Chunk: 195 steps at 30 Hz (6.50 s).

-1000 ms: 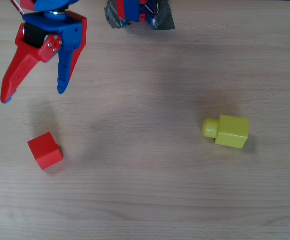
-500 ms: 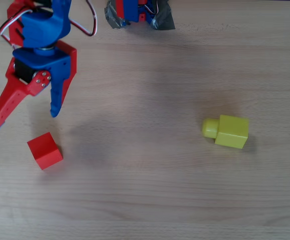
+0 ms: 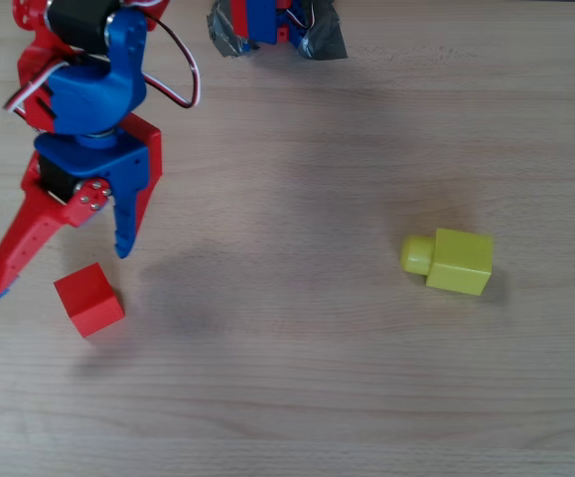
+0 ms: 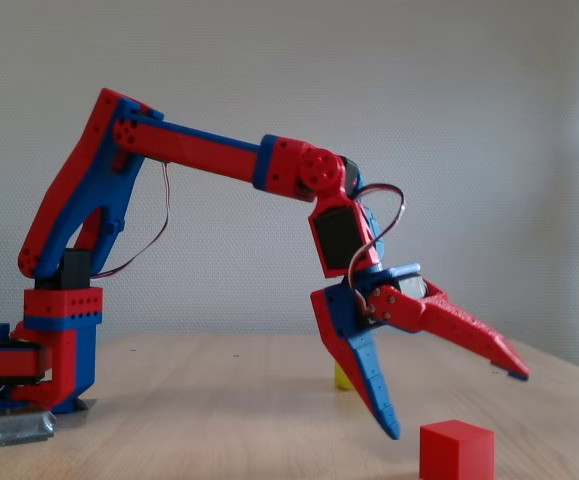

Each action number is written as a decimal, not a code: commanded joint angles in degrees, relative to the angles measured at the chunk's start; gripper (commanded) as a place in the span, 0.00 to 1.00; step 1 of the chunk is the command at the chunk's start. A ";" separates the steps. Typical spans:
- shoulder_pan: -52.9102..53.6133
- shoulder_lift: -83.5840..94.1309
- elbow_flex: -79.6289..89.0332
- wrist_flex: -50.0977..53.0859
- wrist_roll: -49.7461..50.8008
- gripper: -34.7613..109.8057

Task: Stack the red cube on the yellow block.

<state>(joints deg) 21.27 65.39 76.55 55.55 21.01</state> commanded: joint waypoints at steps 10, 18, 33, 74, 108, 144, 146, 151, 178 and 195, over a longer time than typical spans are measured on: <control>-0.26 0.26 -7.47 12.13 10.63 0.61; 0.35 -3.96 -11.69 14.33 14.06 0.62; -0.18 -8.88 -16.87 18.19 13.18 0.62; -5.71 -4.83 -6.15 -2.20 8.79 0.49; -2.64 -7.12 -5.89 -3.78 16.70 0.31; -13.01 32.52 11.51 -1.58 9.93 0.29; -14.59 34.45 12.74 -1.85 9.40 0.29; -19.07 36.56 13.27 -2.90 8.44 0.29; -38.76 29.36 5.80 3.08 -2.46 0.29; -47.20 28.83 14.06 -2.37 -9.32 0.30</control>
<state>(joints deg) -24.08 92.11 91.67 55.28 12.04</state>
